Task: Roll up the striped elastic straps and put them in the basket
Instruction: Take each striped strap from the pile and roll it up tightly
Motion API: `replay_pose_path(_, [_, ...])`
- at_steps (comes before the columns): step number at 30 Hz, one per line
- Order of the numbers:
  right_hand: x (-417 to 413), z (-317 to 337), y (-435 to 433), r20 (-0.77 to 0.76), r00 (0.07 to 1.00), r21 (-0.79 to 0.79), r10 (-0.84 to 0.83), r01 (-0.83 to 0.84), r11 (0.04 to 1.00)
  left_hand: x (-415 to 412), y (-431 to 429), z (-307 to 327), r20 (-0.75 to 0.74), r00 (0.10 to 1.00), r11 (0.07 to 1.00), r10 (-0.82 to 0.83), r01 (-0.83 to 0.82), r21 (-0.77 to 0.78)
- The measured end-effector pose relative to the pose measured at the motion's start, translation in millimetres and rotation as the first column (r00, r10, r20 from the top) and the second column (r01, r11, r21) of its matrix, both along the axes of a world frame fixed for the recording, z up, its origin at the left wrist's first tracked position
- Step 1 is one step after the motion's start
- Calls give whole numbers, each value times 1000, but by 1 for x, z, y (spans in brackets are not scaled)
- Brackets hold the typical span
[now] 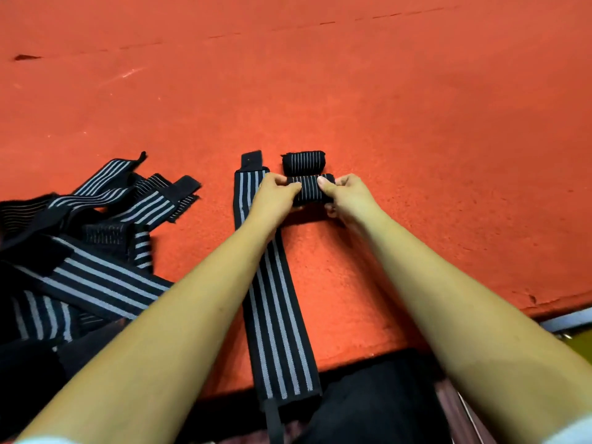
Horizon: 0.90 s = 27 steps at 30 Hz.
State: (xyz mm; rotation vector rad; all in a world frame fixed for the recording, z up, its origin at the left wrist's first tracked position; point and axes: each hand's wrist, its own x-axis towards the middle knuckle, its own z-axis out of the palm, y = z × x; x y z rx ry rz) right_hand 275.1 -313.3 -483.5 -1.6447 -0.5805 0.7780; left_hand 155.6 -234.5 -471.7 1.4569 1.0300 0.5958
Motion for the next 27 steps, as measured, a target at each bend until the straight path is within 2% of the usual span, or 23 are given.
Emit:
replay_pose_path(4, [22,-4,39,126,989,-72,-83,93,993,26,27,-12,9,1000,1000,6,-6,25])
replay_pose_path(6, [30,-14,52,204,975,-136,-87,117,984,32,35,-19,-38,999,996,0,3,88])
replay_pose_path(10, [31,-24,58,358,931,-226,-75,164,960,33,37,-22,-298,954,940,-16,116,322])
replay_pose_path(12, [27,-18,54,421,906,-269,-48,175,947,31,34,-13,-368,930,904,2,155,398])
replay_pose_path(15, [20,0,42,476,878,-306,-42,210,929,16,33,9,-354,935,902,3,150,405])
replay_pose_path(18, [8,20,28,508,859,-267,-65,229,936,-23,33,31,-289,955,898,-65,182,400])
replay_pose_path(20, [-9,34,22,537,842,-216,-47,191,958,-62,31,41,-272,959,897,-81,189,399])
replay_pose_path(23, [-49,49,19,561,822,-244,99,49,969,-131,33,41,-353,931,882,-90,240,407])
replay_pose_path(25, [-81,51,19,540,808,-292,236,-84,953,-176,35,39,-445,893,868,-73,276,412])
replay_pose_path(27, [-117,50,19,514,761,-345,396,-240,908,-216,36,34,-602,798,805,-16,368,466])
